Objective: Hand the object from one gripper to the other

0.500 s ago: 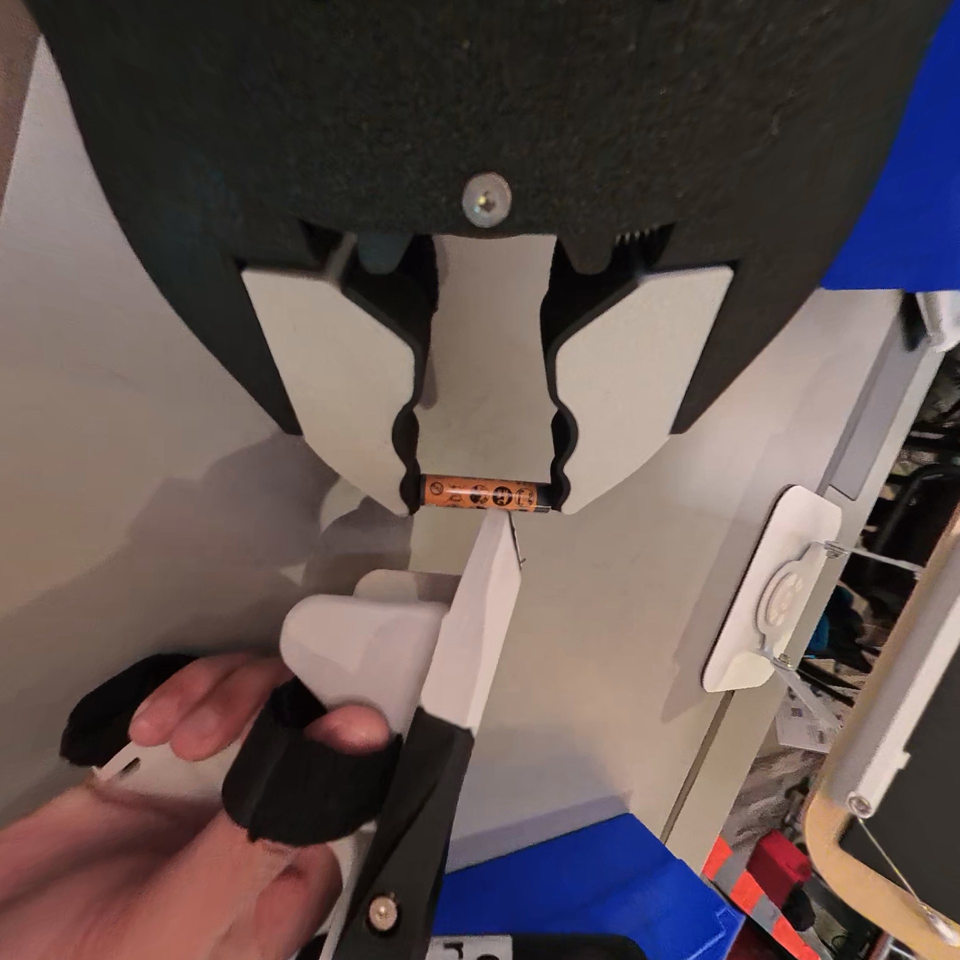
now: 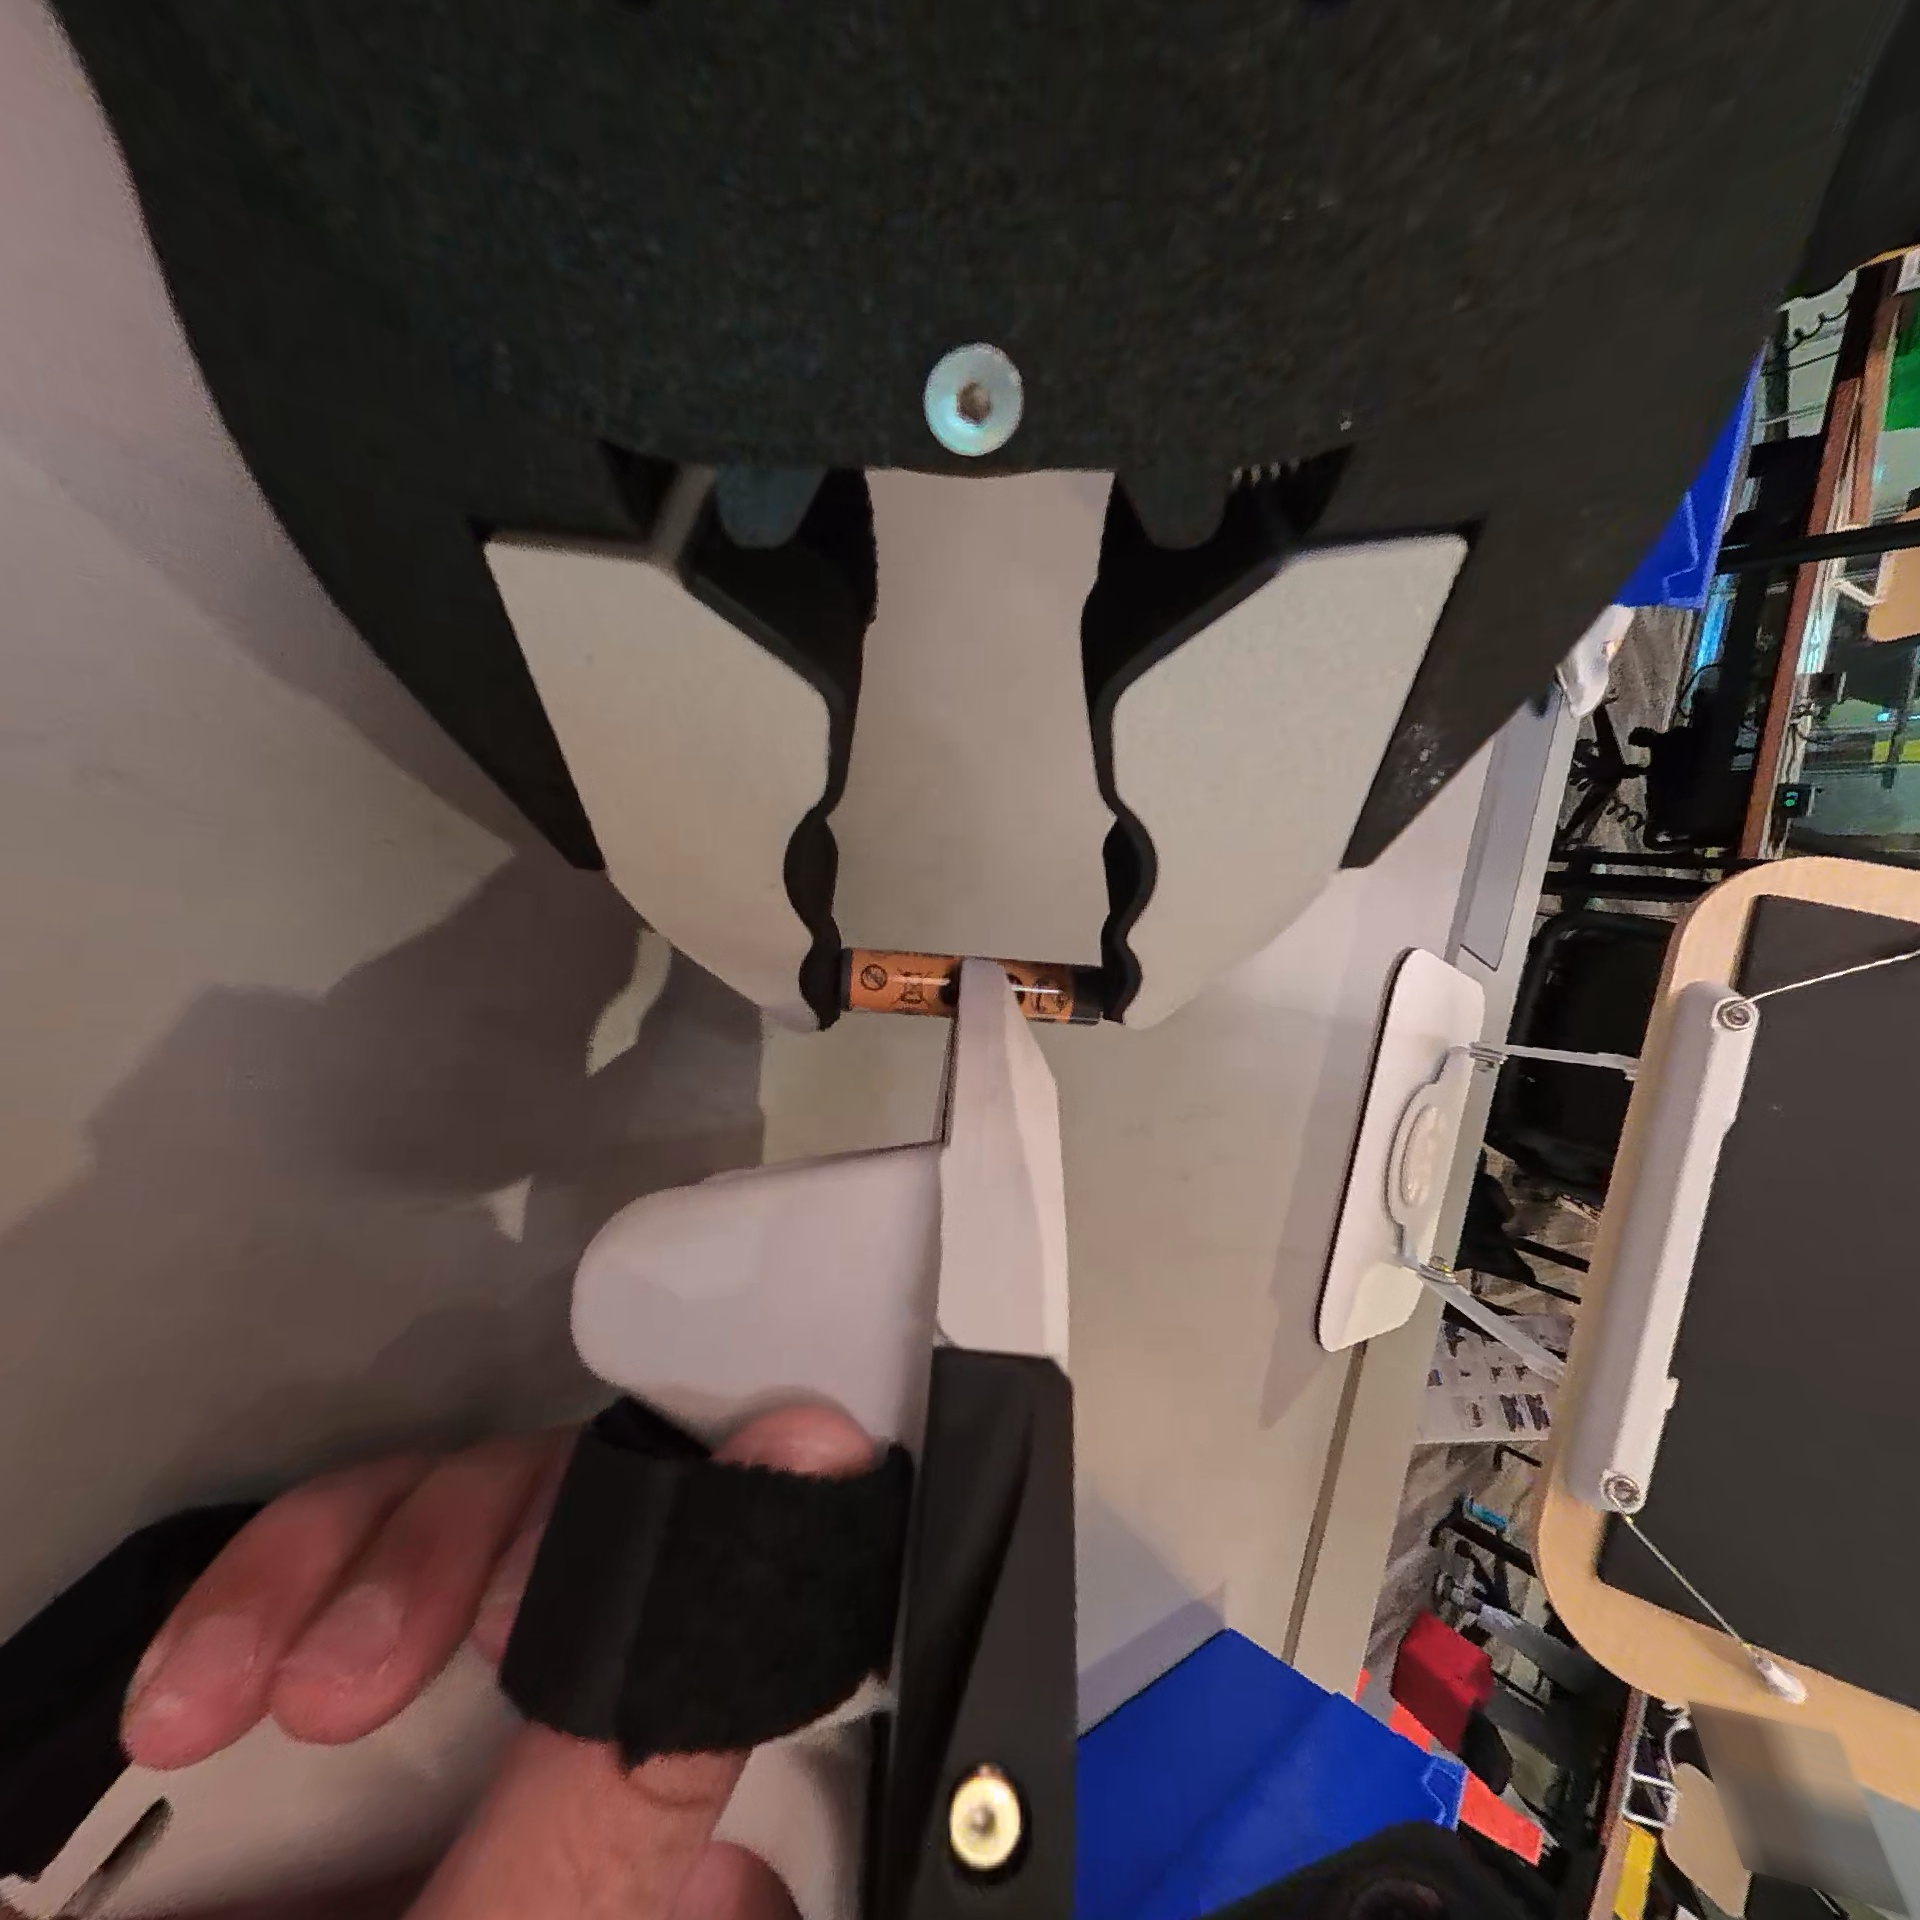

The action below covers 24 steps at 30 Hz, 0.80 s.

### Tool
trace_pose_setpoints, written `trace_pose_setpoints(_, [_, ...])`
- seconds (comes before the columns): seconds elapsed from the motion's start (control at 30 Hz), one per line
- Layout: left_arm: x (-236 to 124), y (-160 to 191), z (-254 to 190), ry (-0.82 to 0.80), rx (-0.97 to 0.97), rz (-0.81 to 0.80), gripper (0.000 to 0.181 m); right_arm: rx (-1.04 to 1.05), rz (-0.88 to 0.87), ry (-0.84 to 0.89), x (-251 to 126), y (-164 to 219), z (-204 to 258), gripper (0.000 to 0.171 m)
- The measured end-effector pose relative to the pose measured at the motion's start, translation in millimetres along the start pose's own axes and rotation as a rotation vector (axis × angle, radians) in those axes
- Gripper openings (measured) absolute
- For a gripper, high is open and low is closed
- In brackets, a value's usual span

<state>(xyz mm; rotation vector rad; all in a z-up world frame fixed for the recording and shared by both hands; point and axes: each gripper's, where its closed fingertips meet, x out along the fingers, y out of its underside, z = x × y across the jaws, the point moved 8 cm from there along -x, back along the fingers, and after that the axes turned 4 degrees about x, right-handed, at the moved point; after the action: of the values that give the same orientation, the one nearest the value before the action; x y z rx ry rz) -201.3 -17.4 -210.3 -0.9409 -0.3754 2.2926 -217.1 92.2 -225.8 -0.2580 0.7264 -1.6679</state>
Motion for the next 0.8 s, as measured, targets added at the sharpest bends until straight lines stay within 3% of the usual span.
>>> trace_pose_setpoints(0.23, [-5.6,-1.7,-0.5,-0.003,-0.046,-0.055,0.050,-0.019,0.042,0.009,-5.9,-3.8,1.7,0.010])
trace_pose_setpoints(0.33, [-11.7,14.1,12.6,-0.018,-0.264,-0.023,0.071,-0.116,0.001,0.099,-31.8,-22.6,8.2,0.010])
trace_pose_setpoints(0.43, [-20.0,39.4,24.0,-0.027,-0.512,0.055,0.063,-0.262,-0.085,0.227,-91.8,-63.3,35.2,0.010])
trace_pose_setpoints(0.53, [-36.4,57.0,15.7,0.067,-0.757,-0.019,0.059,-0.348,-0.167,0.529,-184.3,-105.3,54.1,0.010])
trace_pose_setpoints(0.67, [-56.9,66.7,4.3,0.108,-0.903,-0.098,0.061,-0.165,-0.102,0.972,-289.6,-127.1,26.5,0.010])
trace_pose_setpoints(0.8, [-65.7,61.0,10.1,0.081,-0.922,-0.177,0.059,0.045,-0.019,1.133,-317.4,-131.1,-30.1,0.010])
